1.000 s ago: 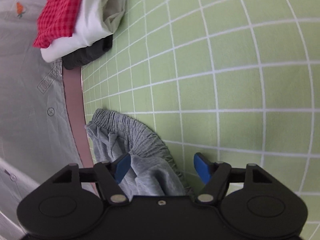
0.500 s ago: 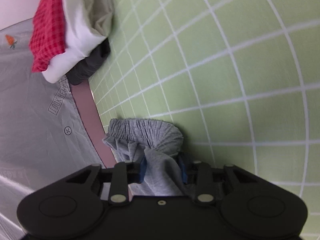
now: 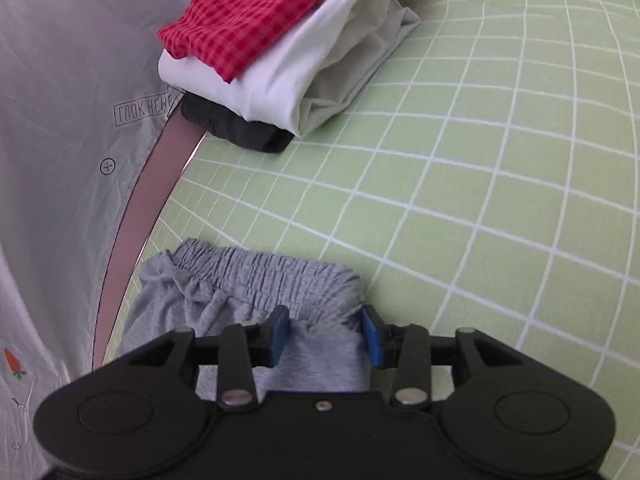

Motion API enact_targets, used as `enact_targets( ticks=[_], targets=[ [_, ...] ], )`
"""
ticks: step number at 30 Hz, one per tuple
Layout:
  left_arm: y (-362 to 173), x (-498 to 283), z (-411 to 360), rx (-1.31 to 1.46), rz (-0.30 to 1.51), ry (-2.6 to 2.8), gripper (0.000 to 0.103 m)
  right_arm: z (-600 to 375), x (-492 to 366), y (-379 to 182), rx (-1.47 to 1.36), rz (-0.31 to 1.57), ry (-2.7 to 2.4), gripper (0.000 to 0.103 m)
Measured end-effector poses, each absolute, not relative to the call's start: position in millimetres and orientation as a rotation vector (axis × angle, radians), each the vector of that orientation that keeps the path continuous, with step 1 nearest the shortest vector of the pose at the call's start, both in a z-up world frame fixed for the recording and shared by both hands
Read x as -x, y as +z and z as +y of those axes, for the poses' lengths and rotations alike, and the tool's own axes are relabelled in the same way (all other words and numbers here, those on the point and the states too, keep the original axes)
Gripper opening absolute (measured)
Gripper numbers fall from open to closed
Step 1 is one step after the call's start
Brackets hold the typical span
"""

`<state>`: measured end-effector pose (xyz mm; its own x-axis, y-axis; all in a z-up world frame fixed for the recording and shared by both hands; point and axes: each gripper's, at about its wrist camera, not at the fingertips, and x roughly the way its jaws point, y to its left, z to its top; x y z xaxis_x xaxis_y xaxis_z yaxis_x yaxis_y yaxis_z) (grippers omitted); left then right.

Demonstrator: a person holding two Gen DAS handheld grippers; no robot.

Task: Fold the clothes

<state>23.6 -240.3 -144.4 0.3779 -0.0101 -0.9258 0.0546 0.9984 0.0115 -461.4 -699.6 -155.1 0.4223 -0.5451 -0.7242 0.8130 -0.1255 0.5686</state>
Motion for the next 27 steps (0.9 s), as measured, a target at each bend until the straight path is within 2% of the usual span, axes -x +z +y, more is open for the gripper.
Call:
enact_targets(
  ticks=[2, 4, 5, 6, 13, 14, 16, 18, 24, 27],
  targets=[
    [-144, -23, -240, -0.044, 1.181, -0.044, 0.103, -698, 459, -157, -1.202, 0.295, -1.18, 0.043],
    [-144, -23, -240, -0.045, 1.181, -0.047, 0.103, -697, 453, -153, -1.143, 0.337, -1.171, 0.032],
    [-144, -24, -240, -0.046, 1.183, -0.048, 0.103, -697, 449, -151, -1.109, 0.359, -1.166, 0.017],
    [-144, -24, -240, -0.047, 1.187, -0.051, 0.103, -699, 443, -147, -1.054, 0.388, -1.167, 0.013],
    [-126, -9, -213, -0.013, 1.154, -0.045, 0.103, -699, 448, -125, -0.782, 0.539, -1.29, 0.011],
    [-122, -6, -204, 0.003, 1.144, -0.036, 0.103, -699, 448, -123, -0.752, 0.573, -1.306, 0.012],
    [-116, -1, -183, 0.033, 1.125, -0.007, 0.103, -692, 446, -118, -0.712, 0.615, -1.325, 0.025],
    [-111, 2, -156, 0.065, 1.102, 0.028, 0.103, -678, 439, -113, -0.686, 0.626, -1.319, 0.053],
    [-104, -6, -79, 0.158, 1.051, 0.117, 0.101, -615, 411, -107, -0.721, 0.616, -1.237, 0.07],
    [-100, -21, -41, 0.196, 1.04, 0.155, 0.096, -579, 394, -112, -0.77, 0.626, -1.2, 0.072]
  ],
)
